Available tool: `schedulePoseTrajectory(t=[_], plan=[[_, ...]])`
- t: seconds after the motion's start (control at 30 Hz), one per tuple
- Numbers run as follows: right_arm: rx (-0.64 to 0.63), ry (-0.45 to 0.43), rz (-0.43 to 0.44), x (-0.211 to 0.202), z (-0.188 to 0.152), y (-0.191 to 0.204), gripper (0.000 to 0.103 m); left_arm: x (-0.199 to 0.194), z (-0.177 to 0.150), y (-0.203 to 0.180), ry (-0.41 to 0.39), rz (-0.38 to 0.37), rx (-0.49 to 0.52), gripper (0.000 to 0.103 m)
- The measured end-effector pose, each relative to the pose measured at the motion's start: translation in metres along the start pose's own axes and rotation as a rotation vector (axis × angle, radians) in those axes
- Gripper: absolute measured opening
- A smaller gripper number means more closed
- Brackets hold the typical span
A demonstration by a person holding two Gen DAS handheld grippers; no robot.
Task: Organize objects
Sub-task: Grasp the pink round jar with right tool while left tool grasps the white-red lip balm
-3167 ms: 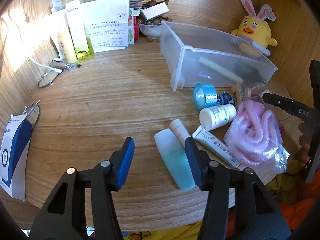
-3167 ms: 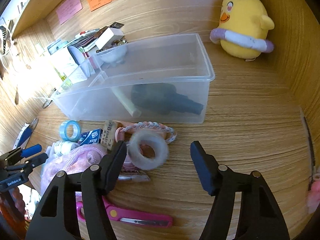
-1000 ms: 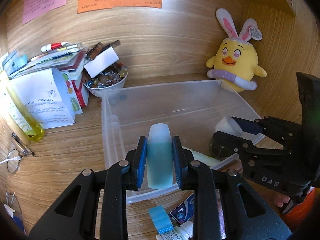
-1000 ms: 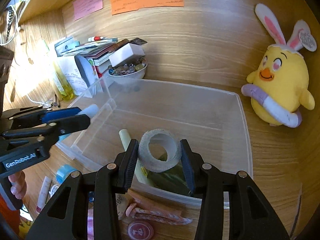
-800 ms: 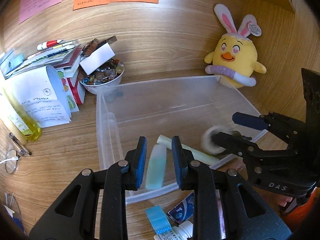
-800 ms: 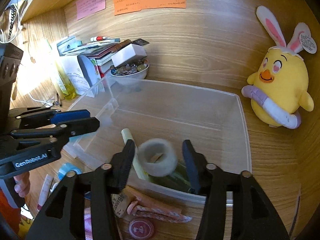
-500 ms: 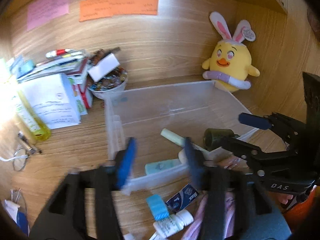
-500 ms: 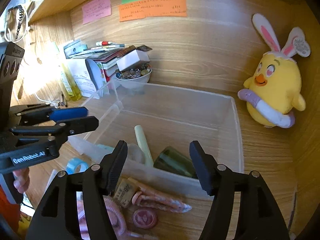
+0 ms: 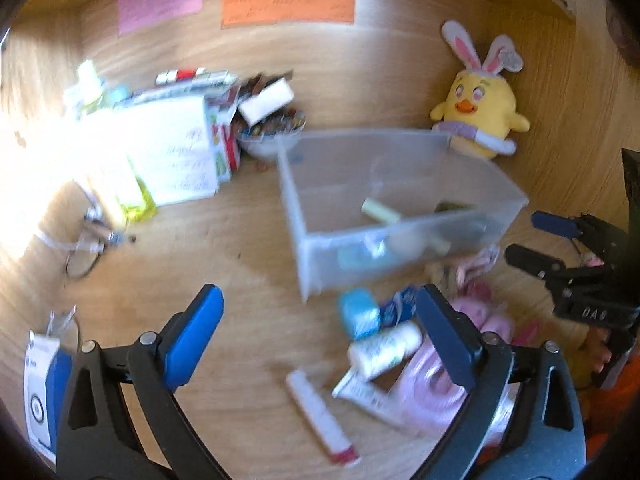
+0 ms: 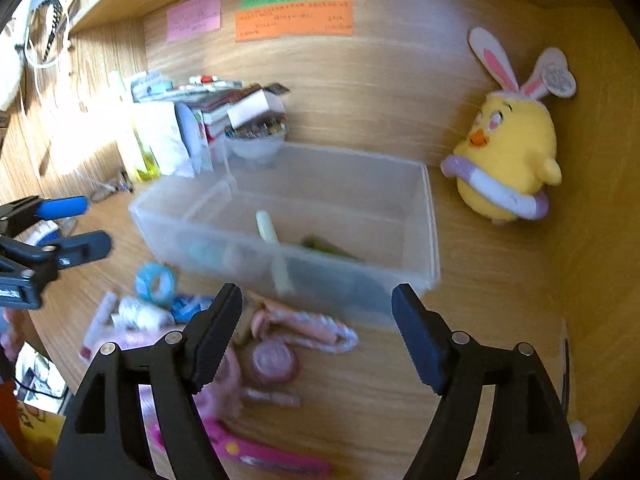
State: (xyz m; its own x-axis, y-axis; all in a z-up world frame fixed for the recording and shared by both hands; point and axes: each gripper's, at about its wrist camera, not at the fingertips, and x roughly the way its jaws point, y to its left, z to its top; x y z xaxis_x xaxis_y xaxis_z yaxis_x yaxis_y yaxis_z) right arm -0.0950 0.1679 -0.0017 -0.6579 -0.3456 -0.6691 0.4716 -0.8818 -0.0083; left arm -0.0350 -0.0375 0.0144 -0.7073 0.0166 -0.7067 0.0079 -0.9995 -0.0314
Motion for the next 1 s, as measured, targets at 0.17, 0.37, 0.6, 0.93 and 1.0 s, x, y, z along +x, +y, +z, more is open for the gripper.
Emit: schedulePoseTrajectory(t=[0.17, 0.37, 0.6, 0.93, 1.0], plan=[[0.018, 0.063, -0.012, 0.013, -0.020, -0.005, 0.074, 0.010, -0.026, 0.011, 0.084, 0.037, -0.032, 0.098], [0.031, 0.110, 0.007, 0.026, -0.029, -0.005, 0.075, 0.010, -0.050, 0.010, 0.116, 0.070, -0.022, 0.098], [0.026, 0.143, 0.017, 0.033, -0.031, 0.002, 0.075, 0.012, -0.069, 0.012, 0.133, 0.087, -0.009, 0.098], [0.059, 0.162, 0.042, 0.038, -0.030, 0.003, 0.069, 0.015, -0.078, 0.008, 0.107, 0.078, 0.018, 0.078], [0.076, 0.161, 0.060, 0.039, -0.030, 0.003, 0.064, 0.015, -0.077, 0.007, 0.102, 0.069, 0.025, 0.072]])
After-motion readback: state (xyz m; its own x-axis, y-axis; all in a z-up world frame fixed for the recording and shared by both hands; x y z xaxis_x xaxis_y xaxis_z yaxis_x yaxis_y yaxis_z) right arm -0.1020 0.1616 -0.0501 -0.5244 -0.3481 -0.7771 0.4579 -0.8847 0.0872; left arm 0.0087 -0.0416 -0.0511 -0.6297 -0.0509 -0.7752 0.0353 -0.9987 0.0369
